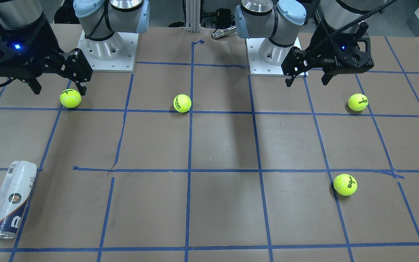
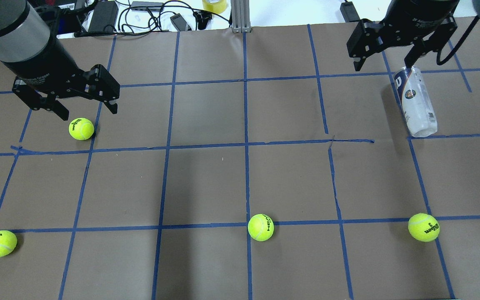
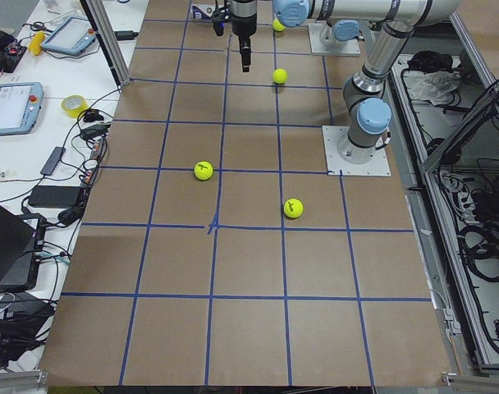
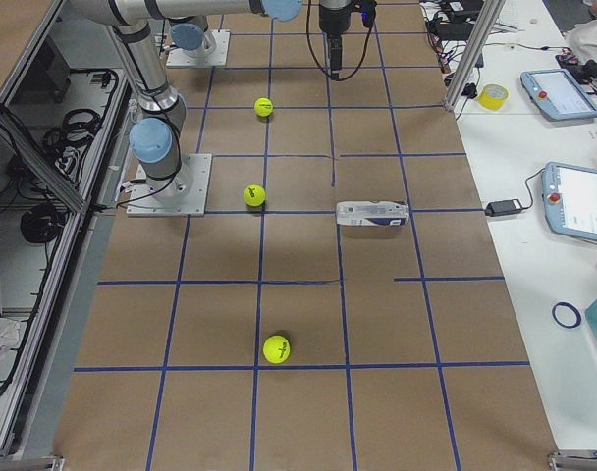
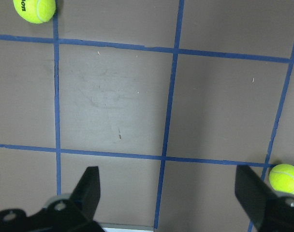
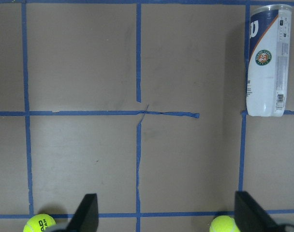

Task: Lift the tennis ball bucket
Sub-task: 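Move the right gripper down over the lying tennis ball can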

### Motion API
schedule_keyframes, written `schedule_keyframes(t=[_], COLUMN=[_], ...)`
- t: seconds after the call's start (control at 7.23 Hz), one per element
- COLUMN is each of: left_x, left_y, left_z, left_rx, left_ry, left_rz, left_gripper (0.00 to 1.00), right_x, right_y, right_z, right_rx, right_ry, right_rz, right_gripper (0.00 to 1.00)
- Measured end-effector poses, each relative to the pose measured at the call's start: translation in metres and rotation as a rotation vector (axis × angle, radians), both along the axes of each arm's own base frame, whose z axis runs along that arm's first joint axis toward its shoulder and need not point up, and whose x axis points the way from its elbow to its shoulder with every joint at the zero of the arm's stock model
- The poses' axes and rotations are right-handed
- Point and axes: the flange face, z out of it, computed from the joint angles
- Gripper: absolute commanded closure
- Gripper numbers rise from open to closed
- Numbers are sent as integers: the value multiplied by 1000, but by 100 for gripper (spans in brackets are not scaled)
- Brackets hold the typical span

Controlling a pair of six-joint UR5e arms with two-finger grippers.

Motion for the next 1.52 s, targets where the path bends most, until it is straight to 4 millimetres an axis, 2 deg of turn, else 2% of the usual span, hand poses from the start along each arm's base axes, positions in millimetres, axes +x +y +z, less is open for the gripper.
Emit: schedule_keyframes(t=[0.41,0.55,0.69,0.83,1.11,1.24,1.38,1.52], left_x=[1,1,2,2,3,4,3,3], left_y=[-2,-2,-2,-2,-1,-1,-1,-1], left_z=[3,3,2,1,1,1,1,1], left_rx=[-9,-9,-7,-5,-3,-3,-3,-3], left_ry=[-1,-1,-1,-1,-3,-2,-2,0], left_rz=[1,2,4,5,8,8,8,8], left_gripper=[0,0,0,0,0,0,0,0], right_x=[-2,-14,-46,-92,-183,-219,-244,-259], right_y=[-3,-20,-49,-85,-173,-211,-232,-243], right_z=[-1,-2,-18,-47,-118,-155,-188,-219], right_rx=[-12,-66,-94,-75,-71,-83,-79,-62], right_ry=[-21,-35,-38,-30,14,33,28,5], right_rz=[-18,-59,-127,-170,-143,-98,-78,-76], right_gripper=[0,0,0,0,0,0,0,0])
